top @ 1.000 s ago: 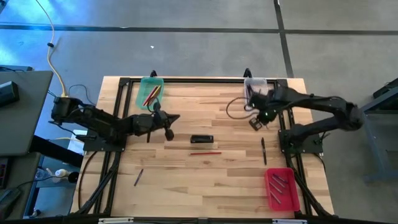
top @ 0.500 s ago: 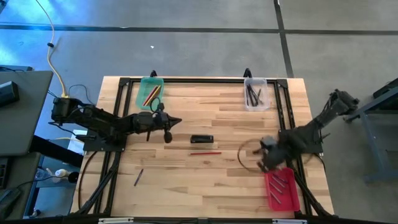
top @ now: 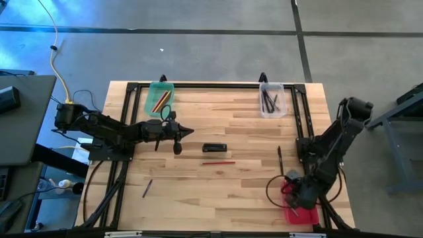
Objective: Sort crayons/erasers/pens/pencils in bins
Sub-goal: Put the gray crayon into the red bin, then put the orange color pencil into the green bin
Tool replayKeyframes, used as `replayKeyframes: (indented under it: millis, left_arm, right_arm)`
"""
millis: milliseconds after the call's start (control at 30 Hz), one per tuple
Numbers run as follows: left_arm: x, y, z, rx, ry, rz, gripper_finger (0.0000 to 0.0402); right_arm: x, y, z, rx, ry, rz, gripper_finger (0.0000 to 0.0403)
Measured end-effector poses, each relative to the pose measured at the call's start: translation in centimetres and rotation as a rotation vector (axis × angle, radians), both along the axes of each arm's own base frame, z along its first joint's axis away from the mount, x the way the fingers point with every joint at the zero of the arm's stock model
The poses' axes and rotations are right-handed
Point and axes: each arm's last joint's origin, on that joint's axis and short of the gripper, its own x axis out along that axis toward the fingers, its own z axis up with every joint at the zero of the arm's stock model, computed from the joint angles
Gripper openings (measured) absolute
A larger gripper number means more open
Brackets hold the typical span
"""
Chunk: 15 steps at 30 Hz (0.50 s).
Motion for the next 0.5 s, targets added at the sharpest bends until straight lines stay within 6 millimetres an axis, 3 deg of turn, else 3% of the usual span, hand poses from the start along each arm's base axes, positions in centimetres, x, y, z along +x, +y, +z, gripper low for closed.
replayKeyframes:
  millis: [267, 500]
  left_arm:
    - [0.0, 0.0, 0.0, -0.014, -0.005, -0.001, 0.0]
    - [0.0, 0.0, 0.0, -0.011, -0.004, -0.001, 0.0]
  right_arm:
    - [-0.3, 1.0, -1.9, -0.087, 0.036, 0.079, 0.0022]
    - [-0.2, 1.2, -2.6, -0.116, 0.044, 0.117, 0.008]
